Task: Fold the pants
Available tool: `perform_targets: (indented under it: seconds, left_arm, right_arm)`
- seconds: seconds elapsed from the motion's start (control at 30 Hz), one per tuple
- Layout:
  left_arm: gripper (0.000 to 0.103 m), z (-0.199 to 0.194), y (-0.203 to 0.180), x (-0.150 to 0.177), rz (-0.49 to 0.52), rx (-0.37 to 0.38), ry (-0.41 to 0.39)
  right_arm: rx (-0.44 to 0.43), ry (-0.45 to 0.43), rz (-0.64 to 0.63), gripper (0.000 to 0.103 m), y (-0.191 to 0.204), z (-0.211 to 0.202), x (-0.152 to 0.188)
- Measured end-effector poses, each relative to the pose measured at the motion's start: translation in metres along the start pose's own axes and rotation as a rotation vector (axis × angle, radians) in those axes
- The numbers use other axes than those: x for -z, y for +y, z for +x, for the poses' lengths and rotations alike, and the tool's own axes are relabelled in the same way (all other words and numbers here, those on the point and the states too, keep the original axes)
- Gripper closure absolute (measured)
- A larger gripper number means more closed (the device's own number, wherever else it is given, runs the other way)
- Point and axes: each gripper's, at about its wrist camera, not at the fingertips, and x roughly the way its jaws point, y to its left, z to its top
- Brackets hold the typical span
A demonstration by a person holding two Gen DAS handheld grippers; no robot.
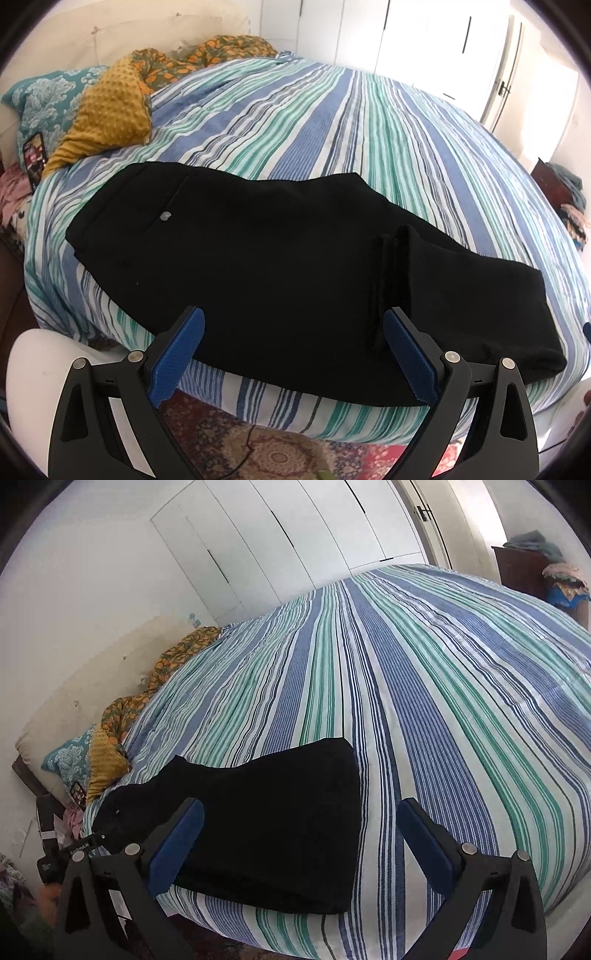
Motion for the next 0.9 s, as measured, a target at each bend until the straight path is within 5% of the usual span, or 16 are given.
perform_targets:
  seconds: [0.7,0.8,0.9]
  left_arm:
    - [0.005,0.010,0.020,0.002,-0.087,0.042,0.063]
    - [0.005,0.003,0.079,-0.037,-0.269,0.211,0.062]
    - [0.005,-0.003,0.164,-0.078,-0.492,0.245,0.003]
  right_arm:
    - [0.029,0.054,-0.032,0.000,0.001,0.012,0.007]
    - [0.041,0.062,-0.050,0.000,0.004,0.012,0.007]
    - [0.050,0.065,-0.069,0.000,0.005,0.010,0.010]
